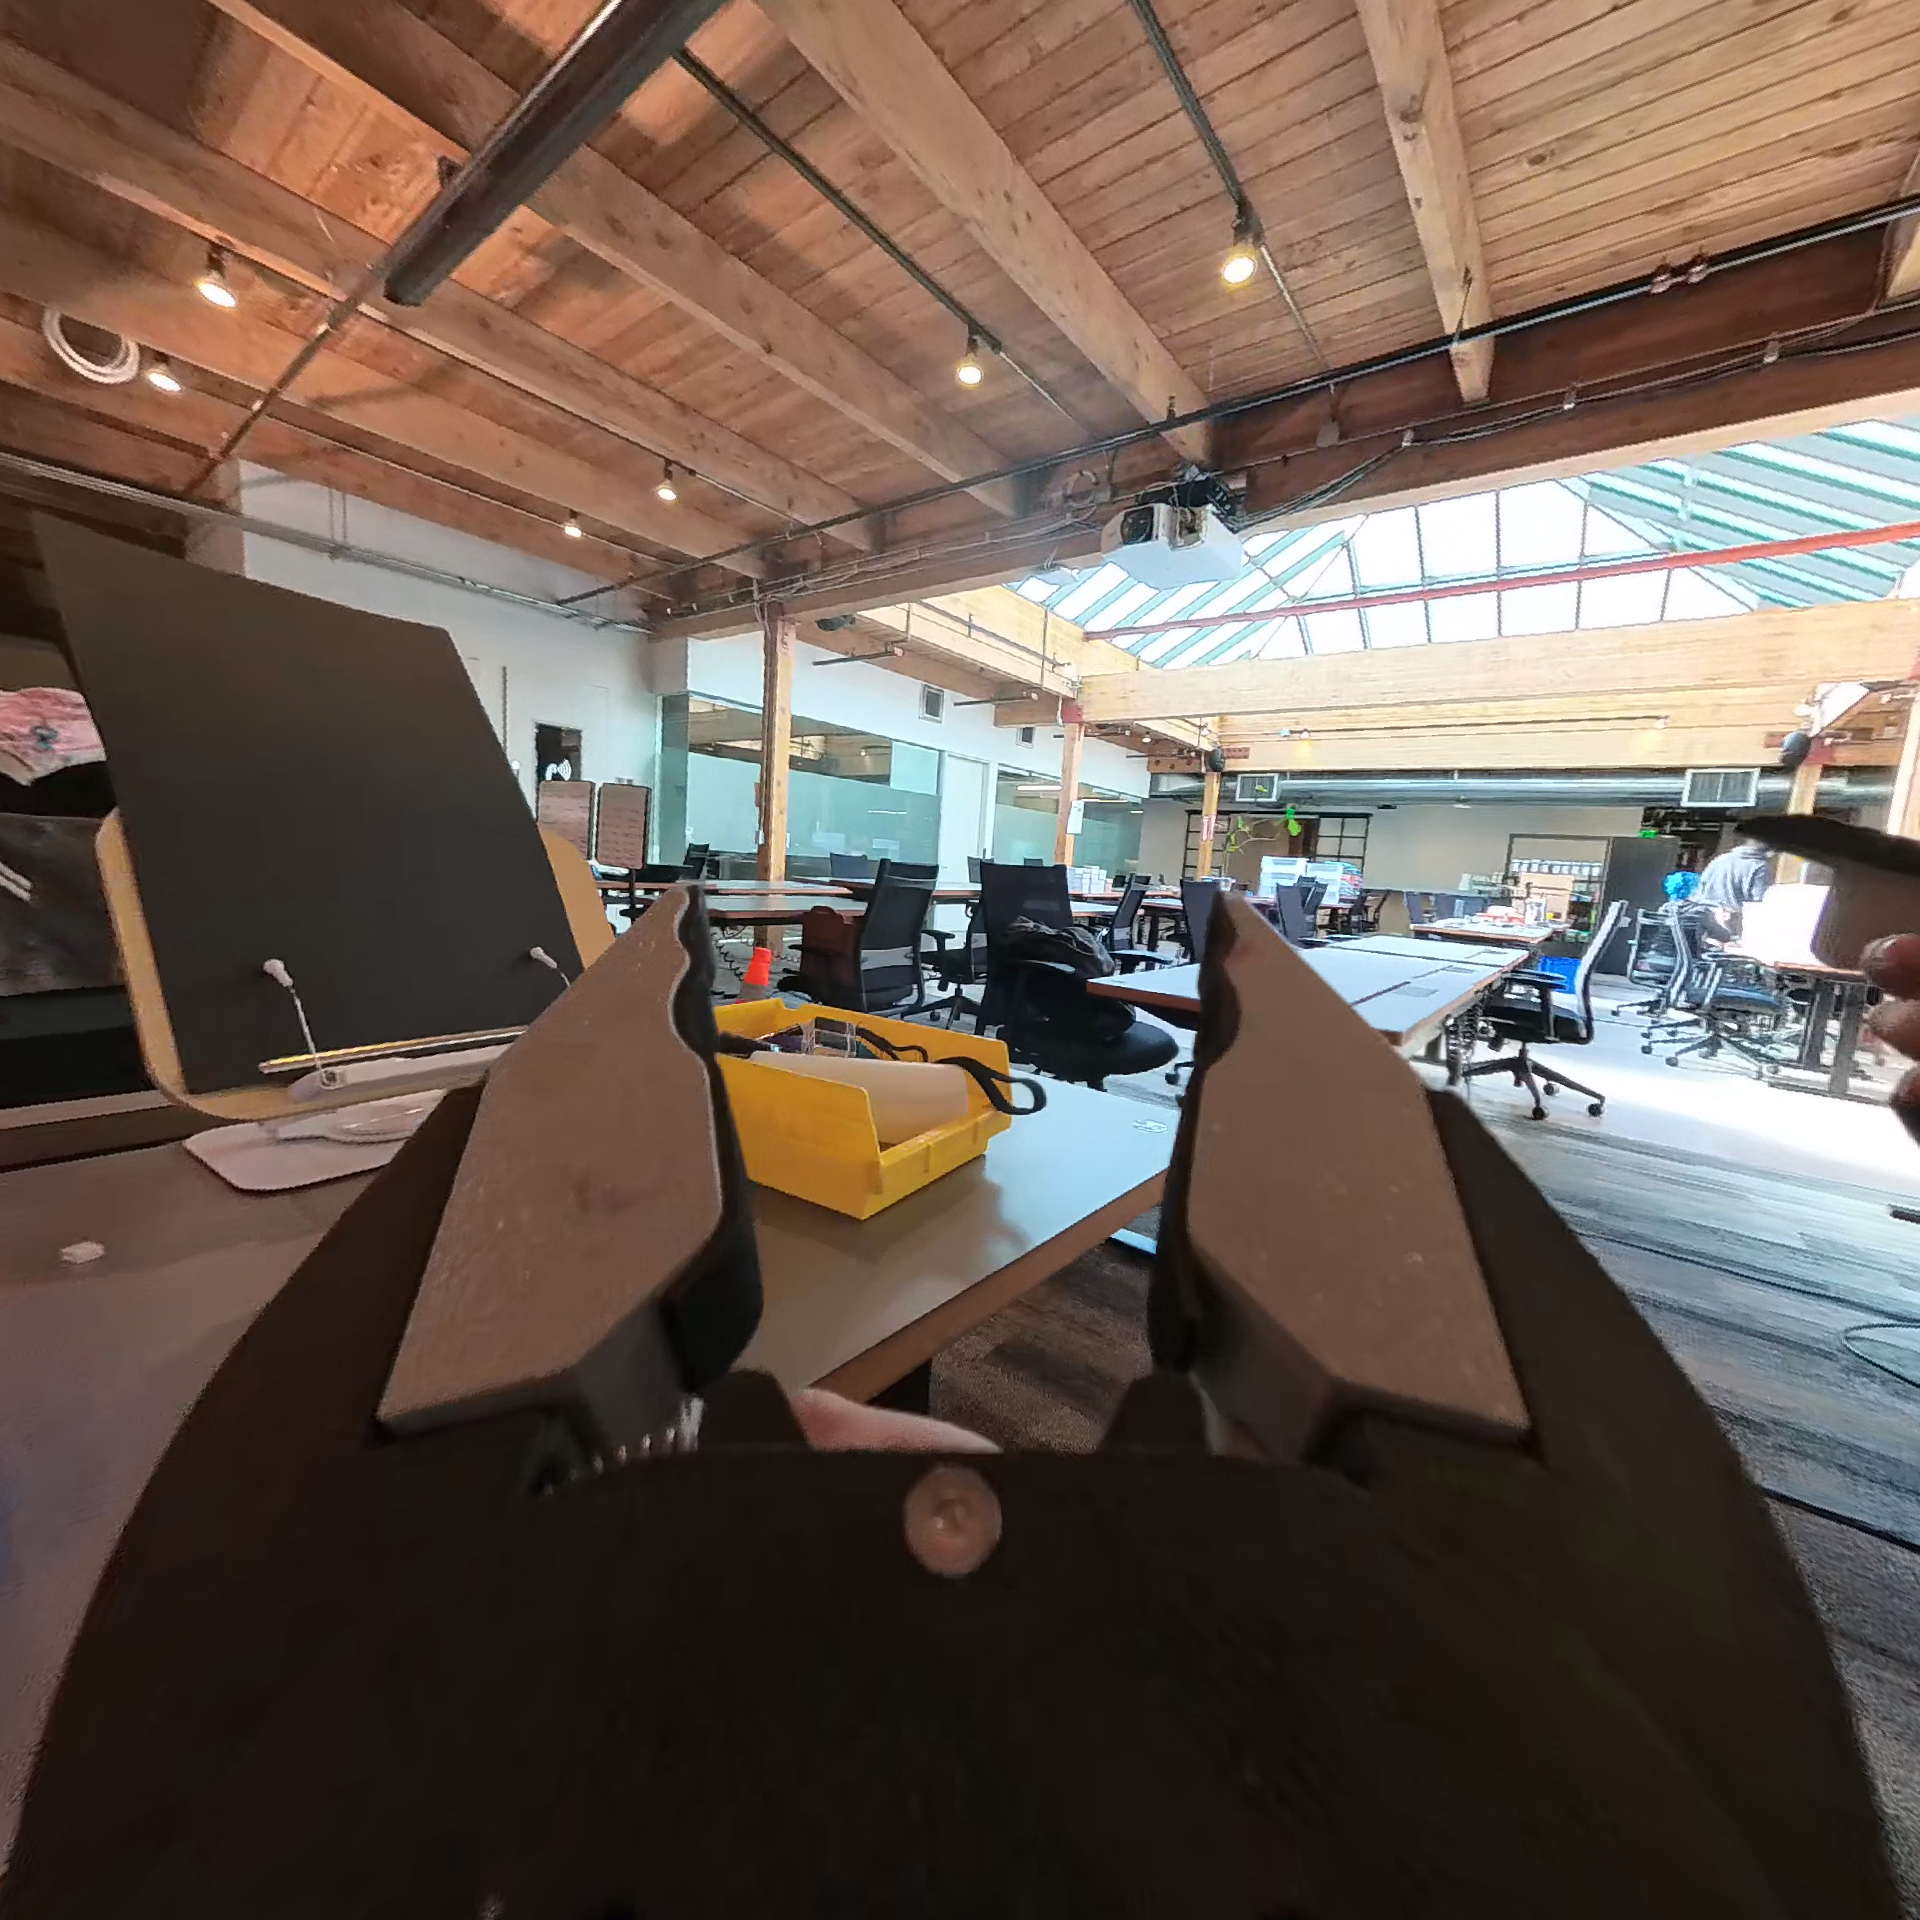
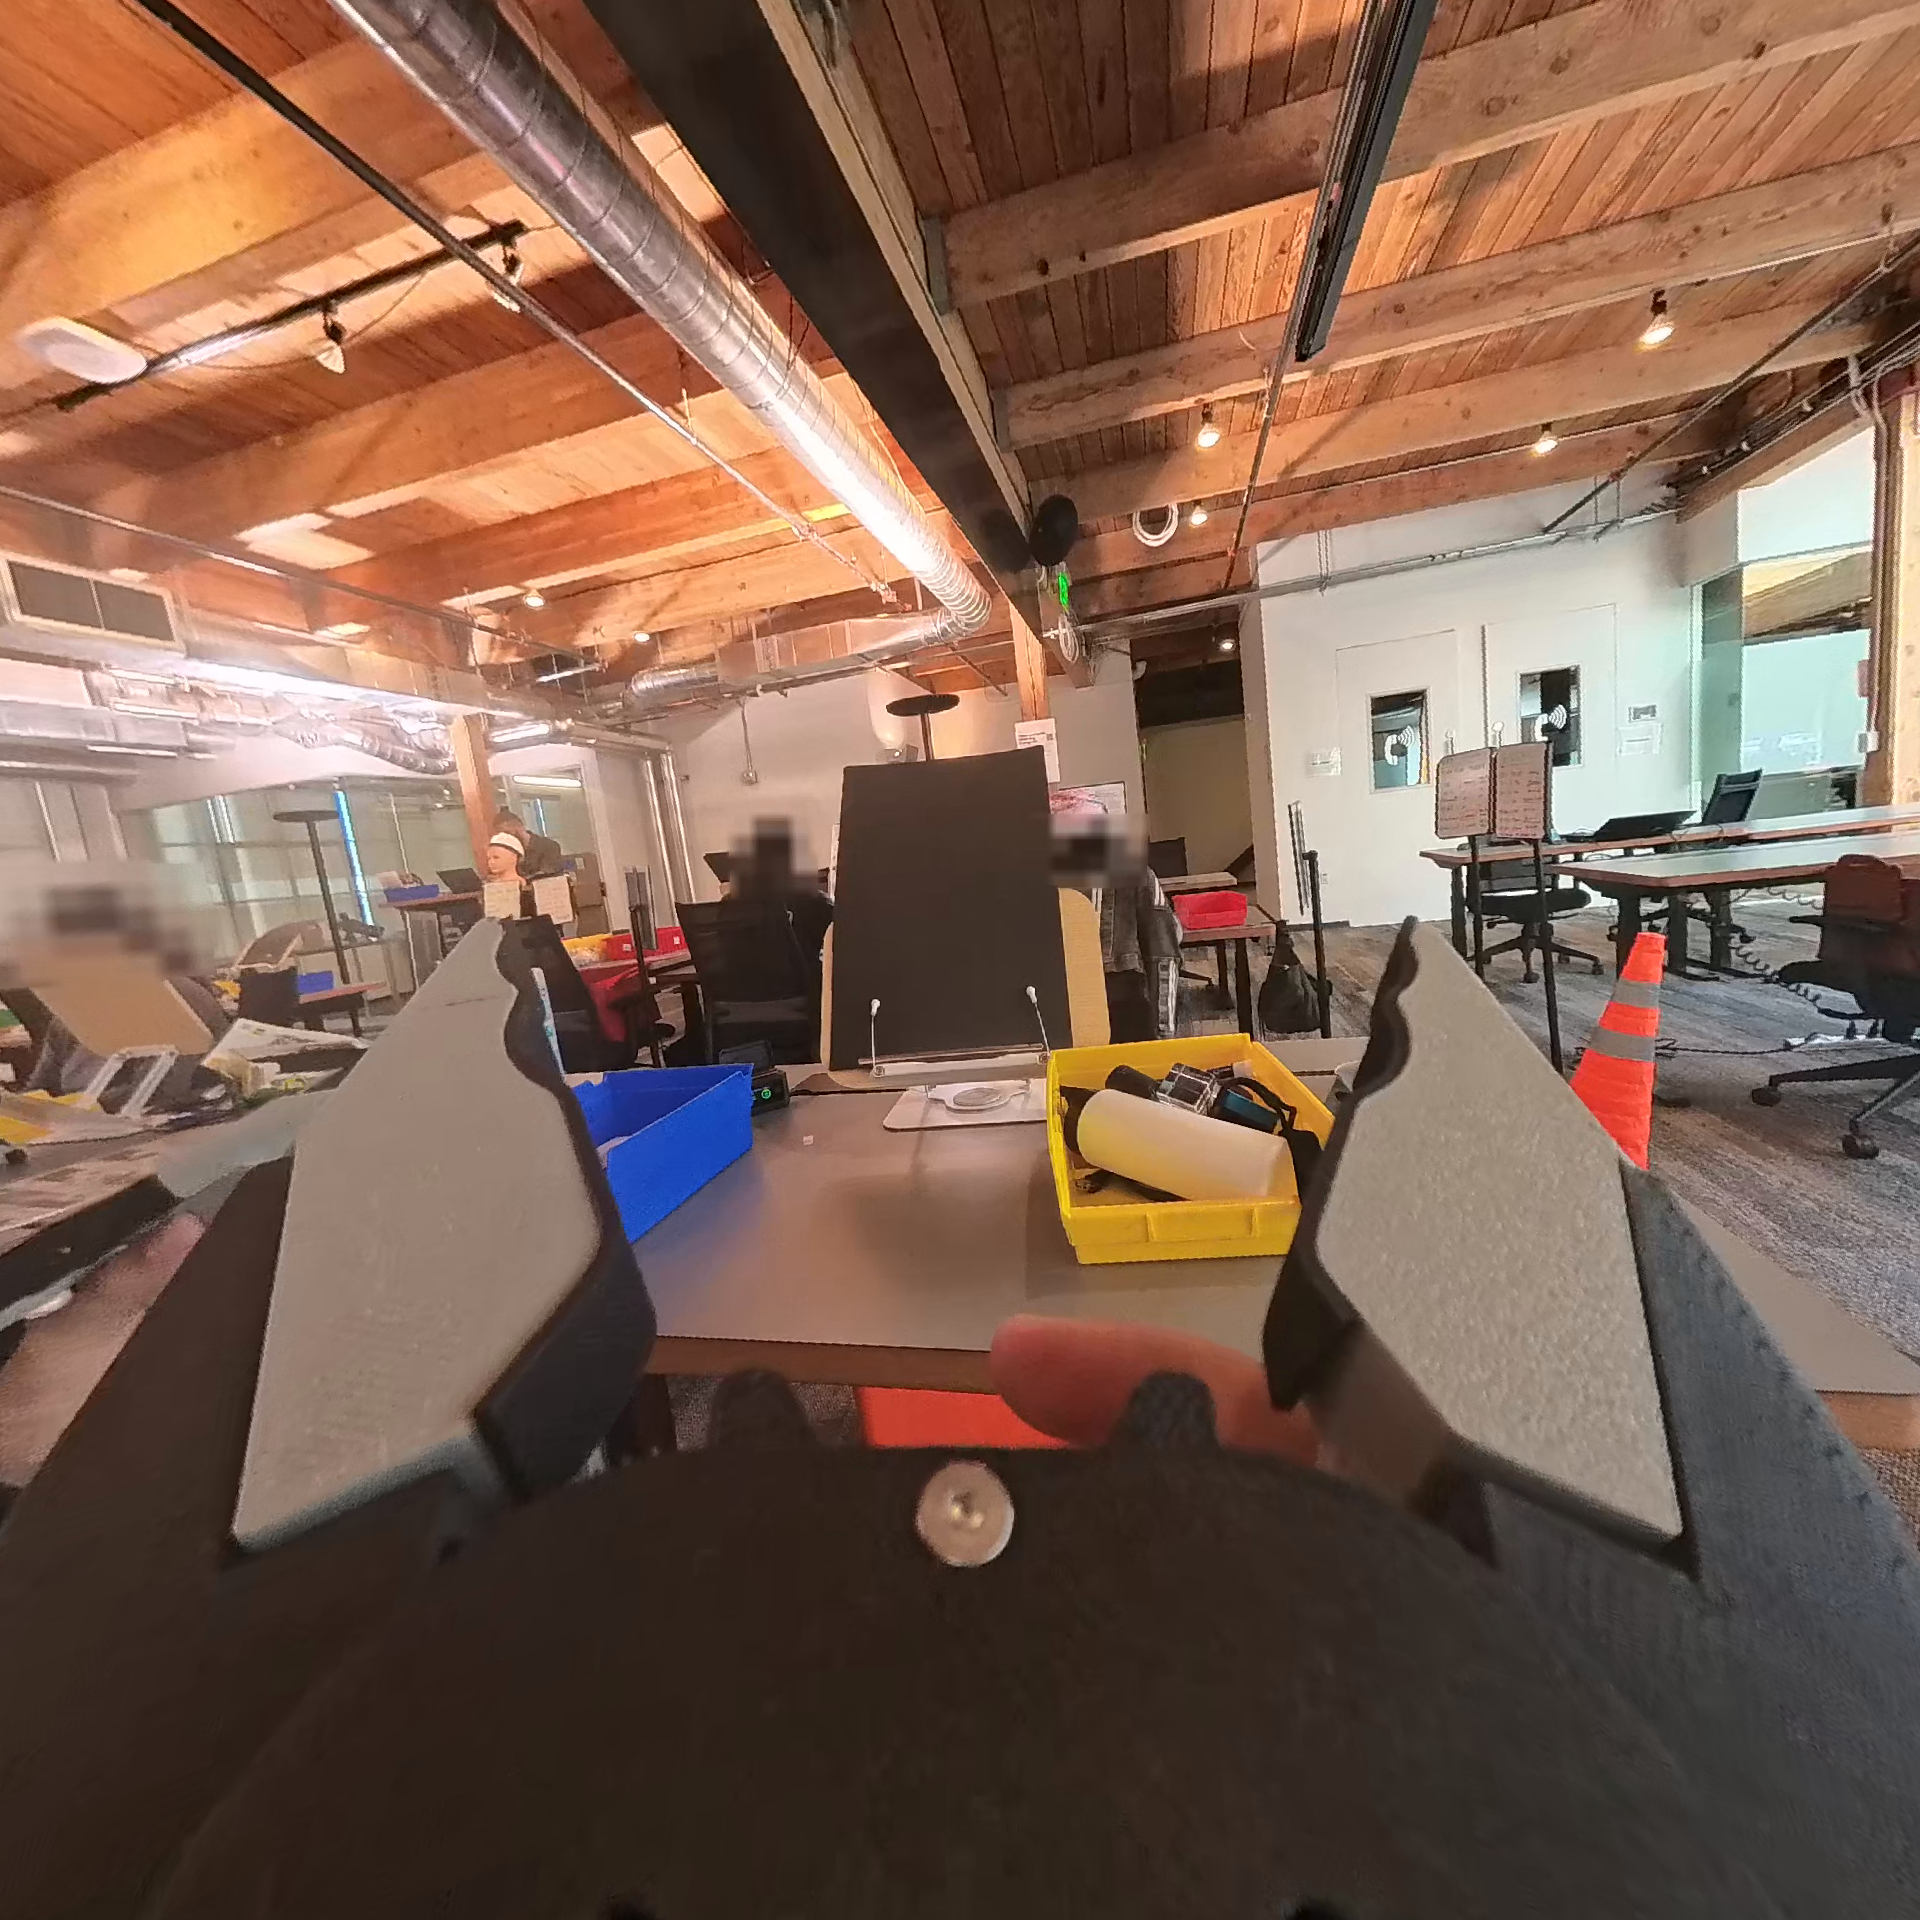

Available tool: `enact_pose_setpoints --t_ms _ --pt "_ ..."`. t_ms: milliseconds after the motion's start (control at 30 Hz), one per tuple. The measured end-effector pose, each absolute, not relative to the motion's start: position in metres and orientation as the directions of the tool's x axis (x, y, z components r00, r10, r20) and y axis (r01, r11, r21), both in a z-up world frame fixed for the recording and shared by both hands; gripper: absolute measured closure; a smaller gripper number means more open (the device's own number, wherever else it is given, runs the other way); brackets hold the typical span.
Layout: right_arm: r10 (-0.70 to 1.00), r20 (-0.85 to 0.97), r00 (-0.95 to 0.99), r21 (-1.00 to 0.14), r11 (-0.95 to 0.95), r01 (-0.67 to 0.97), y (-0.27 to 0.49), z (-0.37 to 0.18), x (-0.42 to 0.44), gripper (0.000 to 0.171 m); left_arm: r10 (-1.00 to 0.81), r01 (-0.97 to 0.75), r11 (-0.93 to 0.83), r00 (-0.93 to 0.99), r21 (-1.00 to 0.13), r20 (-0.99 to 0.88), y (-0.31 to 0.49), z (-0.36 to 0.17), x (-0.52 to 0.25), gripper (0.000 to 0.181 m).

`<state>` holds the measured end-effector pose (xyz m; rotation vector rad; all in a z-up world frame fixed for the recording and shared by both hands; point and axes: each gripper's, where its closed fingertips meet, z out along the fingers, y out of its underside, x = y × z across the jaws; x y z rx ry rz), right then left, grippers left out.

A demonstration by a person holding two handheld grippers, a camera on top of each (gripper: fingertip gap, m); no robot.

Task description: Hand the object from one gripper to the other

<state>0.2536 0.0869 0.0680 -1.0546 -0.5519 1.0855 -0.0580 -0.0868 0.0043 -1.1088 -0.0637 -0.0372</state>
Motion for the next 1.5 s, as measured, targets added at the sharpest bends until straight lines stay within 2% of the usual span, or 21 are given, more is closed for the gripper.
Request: enact_pose_setpoints --t_ms 367,767,1500 --pt "0.898 -0.125 0.422 -0.892 0.084 -0.443 0.091 0.066 0.252 0.020 0.004 0.067 0.423 0.997 -0.904 0.076 -0.078 -0.004 -0.060 0.090" --pt "0.848 -0.087 0.523 -0.908 0.149 -0.392 0.106 0.051 0.242 0.020 -0.045 0.119 0.450 0.993 -0.885 0.110 -0.085 0.007 -0.050 0.091" --pt "0.873 -0.079 0.482 -0.928 0.112 -0.356 0.102 0.040 0.226 0.020 -0.007 0.070 0.434 0.997 -0.898 0.074 -0.095 0.010 -0.049 0.090"
